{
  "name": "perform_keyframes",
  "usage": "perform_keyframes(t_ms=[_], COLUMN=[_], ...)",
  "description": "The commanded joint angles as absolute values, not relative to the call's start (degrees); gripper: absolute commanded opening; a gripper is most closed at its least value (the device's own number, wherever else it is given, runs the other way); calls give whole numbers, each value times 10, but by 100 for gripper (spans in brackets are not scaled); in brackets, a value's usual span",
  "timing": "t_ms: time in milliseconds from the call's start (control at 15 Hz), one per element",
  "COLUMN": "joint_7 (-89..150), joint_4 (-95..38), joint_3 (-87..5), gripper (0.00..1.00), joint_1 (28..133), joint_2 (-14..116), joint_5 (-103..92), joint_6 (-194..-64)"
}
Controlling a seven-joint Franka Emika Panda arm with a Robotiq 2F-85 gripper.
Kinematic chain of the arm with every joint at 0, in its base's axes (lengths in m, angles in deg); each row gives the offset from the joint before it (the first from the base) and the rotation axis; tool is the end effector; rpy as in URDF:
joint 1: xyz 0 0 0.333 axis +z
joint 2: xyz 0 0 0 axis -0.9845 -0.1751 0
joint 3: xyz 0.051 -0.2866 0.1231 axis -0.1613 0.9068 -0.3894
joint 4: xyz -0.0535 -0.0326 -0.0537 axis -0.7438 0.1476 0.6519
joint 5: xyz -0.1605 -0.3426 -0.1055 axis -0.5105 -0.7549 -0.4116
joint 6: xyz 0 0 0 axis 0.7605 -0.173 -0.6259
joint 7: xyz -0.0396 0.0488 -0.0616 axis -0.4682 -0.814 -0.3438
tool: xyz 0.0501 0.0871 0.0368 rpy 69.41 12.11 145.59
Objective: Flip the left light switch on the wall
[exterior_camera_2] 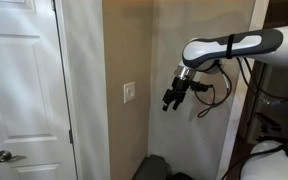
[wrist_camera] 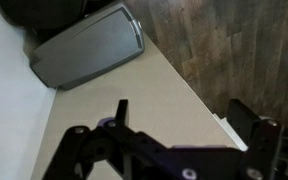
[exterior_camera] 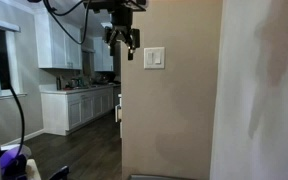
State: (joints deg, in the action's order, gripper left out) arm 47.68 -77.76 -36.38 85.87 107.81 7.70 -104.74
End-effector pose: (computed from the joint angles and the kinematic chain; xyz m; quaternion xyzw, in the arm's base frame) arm 0.3549 -0.0127 0.5438 -0.9852 -0.0736 -0.0941 0.1227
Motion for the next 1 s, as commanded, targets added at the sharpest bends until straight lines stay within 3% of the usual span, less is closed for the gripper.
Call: perform_keyframes(t_ms=[0, 600, 667, 933], joint_7=[483, 483, 483, 493], joint_4=[-776, -776, -776, -724], joint_3=[-373, -373, -373, -388], gripper=[100, 100, 79, 53], joint_1=[847, 847, 847, 851], joint_2=[1077, 1077, 1077, 1029], joint_5=[84, 84, 84, 58], joint_6=[-1045, -1045, -1045, -1043])
